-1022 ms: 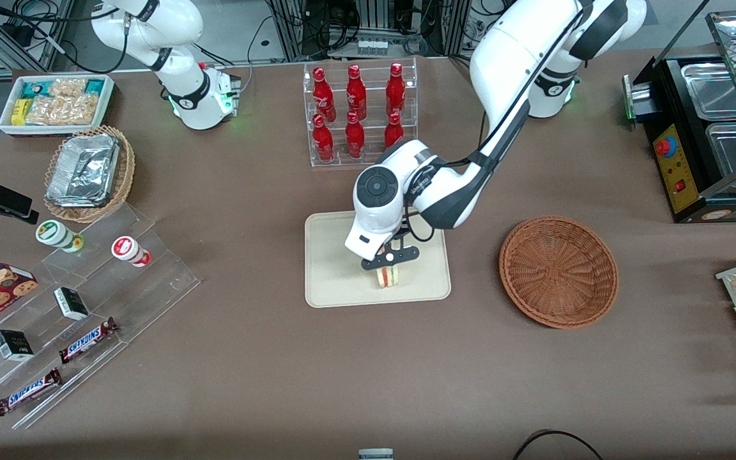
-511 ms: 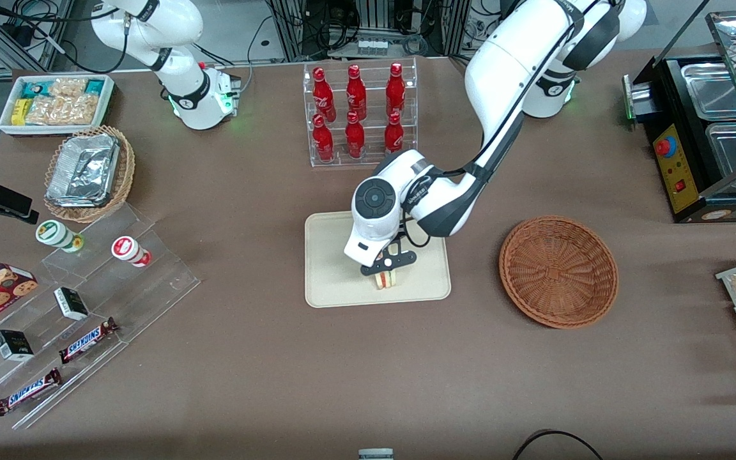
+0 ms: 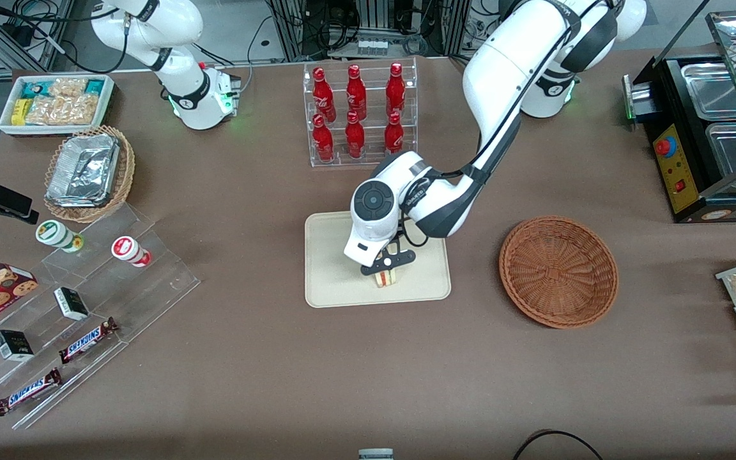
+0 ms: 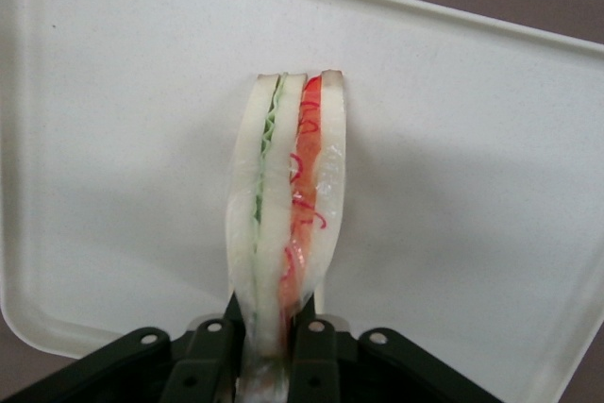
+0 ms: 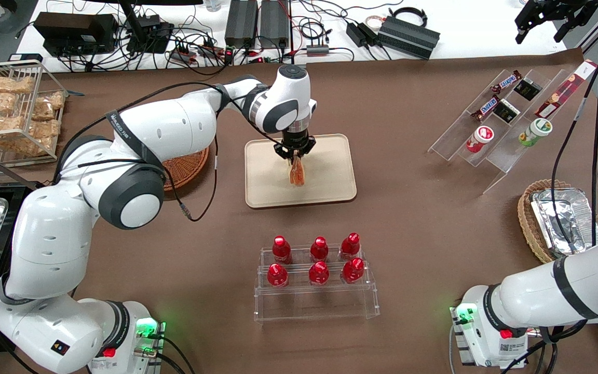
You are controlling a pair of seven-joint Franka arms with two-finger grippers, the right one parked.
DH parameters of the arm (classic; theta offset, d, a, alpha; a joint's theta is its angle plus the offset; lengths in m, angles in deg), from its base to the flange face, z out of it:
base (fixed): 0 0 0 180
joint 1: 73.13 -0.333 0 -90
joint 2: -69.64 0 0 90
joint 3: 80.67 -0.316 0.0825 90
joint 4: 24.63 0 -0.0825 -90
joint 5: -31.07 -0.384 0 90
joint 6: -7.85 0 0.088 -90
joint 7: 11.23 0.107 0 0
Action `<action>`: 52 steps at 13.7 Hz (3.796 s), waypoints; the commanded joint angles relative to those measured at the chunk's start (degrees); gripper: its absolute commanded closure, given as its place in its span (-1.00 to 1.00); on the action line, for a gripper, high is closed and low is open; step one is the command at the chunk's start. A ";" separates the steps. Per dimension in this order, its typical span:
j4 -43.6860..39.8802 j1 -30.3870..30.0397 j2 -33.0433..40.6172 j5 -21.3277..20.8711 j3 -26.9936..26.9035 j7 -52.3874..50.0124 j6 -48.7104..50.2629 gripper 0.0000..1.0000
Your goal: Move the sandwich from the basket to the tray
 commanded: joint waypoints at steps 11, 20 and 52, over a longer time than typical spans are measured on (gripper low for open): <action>-7.39 -0.07 5.96 -0.03 -0.84 0.01 9.02 -1.00; -4.44 -10.85 13.59 0.40 -2.07 15.62 19.23 -1.00; 9.21 -33.56 43.13 3.57 -13.22 66.08 32.49 -1.00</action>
